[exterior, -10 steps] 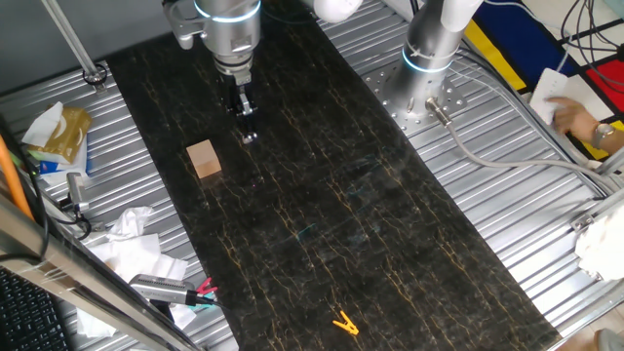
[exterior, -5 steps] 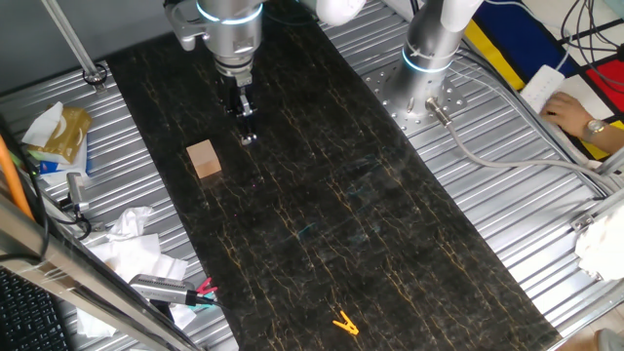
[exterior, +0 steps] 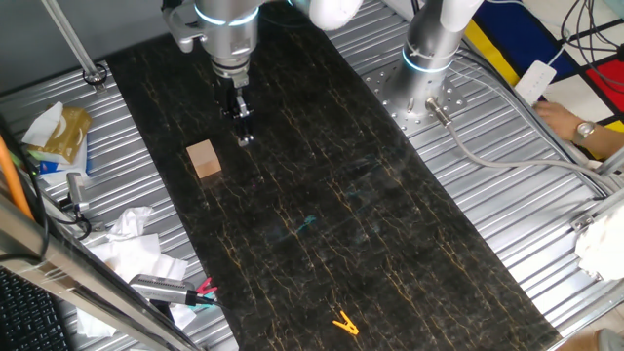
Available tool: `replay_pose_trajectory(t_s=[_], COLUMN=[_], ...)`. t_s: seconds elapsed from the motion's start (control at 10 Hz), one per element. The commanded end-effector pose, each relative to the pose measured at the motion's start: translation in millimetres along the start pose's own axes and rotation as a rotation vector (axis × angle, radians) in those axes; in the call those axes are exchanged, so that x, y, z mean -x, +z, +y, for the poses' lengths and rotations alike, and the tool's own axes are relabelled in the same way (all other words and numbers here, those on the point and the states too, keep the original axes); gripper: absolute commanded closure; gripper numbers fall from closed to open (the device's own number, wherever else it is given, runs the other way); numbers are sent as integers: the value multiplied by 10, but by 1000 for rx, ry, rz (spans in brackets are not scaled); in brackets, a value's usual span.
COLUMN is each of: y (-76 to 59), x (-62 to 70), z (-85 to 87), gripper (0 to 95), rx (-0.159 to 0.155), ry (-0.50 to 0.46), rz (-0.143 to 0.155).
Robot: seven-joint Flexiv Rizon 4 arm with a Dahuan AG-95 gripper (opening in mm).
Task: Use the gripper to push the small block from left to right
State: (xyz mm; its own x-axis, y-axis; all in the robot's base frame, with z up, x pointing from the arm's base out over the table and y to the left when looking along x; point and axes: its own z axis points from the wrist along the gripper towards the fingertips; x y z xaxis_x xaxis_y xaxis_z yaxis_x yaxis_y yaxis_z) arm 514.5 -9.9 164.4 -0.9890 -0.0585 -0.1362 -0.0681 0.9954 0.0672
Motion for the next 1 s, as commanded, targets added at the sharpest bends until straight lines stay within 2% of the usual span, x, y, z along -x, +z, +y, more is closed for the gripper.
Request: replay_pose_trajectory(t_s=[0.1,0.5,0.6,1.0], y=[23,76,122,281], x=[53,191,266,434], z=[-61,-181,-208,-309], gripper=[190,190,190,190], rx=[6,10,8,9], ry=[-7,-3,1,-10], rz=[0,4,10,8])
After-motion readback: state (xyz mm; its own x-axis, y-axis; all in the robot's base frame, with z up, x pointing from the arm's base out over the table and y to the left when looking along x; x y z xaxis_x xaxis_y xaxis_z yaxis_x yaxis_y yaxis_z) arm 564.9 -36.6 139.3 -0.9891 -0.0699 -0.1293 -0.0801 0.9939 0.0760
